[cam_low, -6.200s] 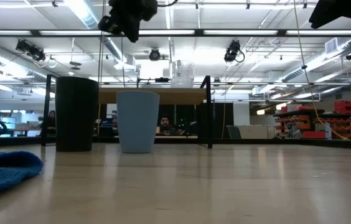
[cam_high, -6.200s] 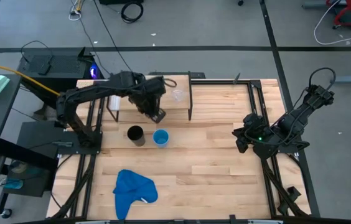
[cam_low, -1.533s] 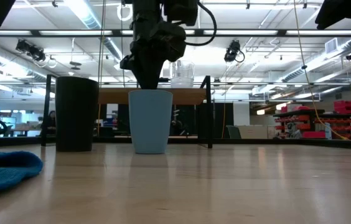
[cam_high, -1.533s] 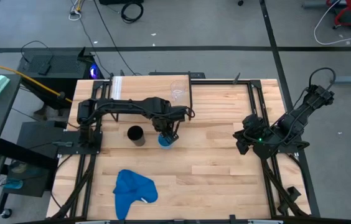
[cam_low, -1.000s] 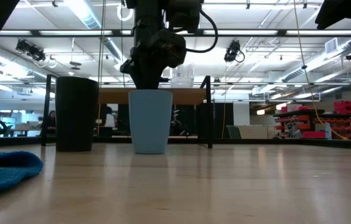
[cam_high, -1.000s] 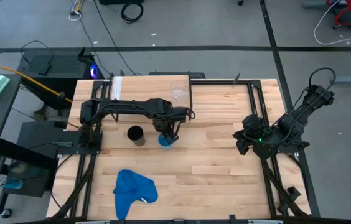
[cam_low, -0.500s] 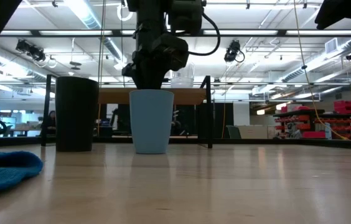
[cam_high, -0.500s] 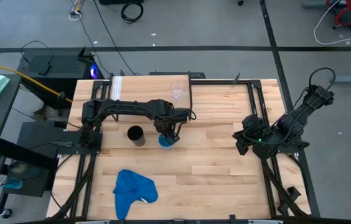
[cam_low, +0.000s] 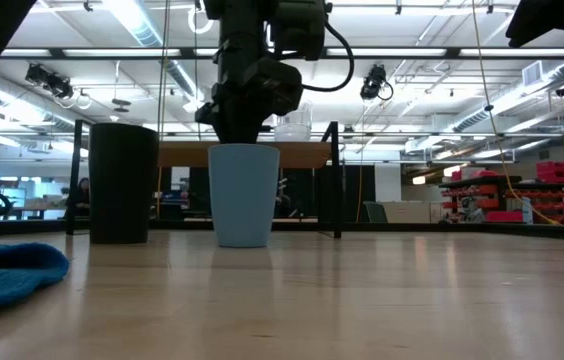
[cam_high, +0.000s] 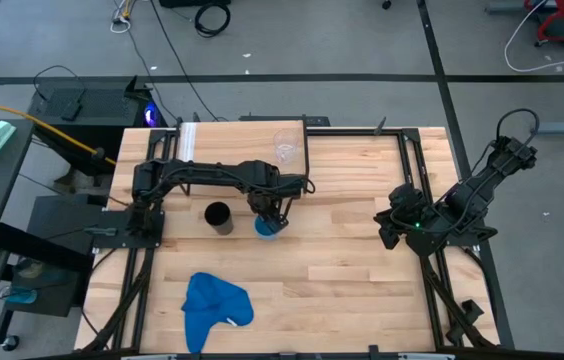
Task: Stack small to large cups/mugs on shelf
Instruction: Put the blue cup on the shelf
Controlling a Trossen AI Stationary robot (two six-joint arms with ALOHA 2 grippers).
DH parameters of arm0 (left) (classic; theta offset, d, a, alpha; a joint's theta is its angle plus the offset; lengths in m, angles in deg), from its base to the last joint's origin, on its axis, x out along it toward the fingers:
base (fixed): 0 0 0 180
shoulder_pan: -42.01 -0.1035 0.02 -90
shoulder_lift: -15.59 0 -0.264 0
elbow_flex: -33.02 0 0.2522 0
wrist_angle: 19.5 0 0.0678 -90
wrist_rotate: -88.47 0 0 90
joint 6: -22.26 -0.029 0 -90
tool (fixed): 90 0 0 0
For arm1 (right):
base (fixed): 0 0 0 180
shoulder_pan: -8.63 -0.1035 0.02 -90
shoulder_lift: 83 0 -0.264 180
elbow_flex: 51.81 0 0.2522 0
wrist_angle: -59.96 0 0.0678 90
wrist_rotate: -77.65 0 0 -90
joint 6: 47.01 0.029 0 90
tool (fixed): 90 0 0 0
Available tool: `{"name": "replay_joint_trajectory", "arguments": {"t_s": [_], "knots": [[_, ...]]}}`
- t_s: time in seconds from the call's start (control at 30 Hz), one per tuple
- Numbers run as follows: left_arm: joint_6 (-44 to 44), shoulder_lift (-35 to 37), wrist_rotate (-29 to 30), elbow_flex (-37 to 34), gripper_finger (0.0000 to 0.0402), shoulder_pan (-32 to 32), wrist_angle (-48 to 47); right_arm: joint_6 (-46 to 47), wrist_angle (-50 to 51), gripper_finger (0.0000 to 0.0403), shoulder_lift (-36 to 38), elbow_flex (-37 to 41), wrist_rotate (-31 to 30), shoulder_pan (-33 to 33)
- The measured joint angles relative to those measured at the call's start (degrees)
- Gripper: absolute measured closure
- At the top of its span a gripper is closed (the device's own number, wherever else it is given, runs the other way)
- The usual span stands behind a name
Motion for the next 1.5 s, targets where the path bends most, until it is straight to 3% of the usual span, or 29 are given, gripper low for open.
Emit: {"name": "replay_joint_trajectory", "arguments": {"t_s": [0.73, 0.93, 1.2, 1.3, 1.5], "knots": [[-0.1, 0.1, 3.2, 0.0, 0.0391, 0.0, 0.1, 0.0, 0.0, 0.0330, 0.0, 0.0, 0.0, 0.0], [0.1, 0.0, -2.8, 1.2, 0.0393, 0.1, -1.4, 0.0, 0.0, 0.0330, 0.0, 0.0, 0.0, 0.0], [-1.8, 0.0, -5.7, 15.7, 0.0393, 3.4, -15.7, -0.1, 0.0, 0.0330, 0.0, 0.0, 0.0, 0.0], [-2.0, 0.1, -3.1, 23.6, 0.0393, 4.4, -21.7, -0.8, 0.1, 0.0330, 0.0, 0.0, 0.0, 0.0], [-1.0, 0.8, 1.3, 34.9, 0.0393, 3.5, -21.7, -1.4, 0.1, 0.0330, 0.0, 0.0, 0.0, 0.0]]}}
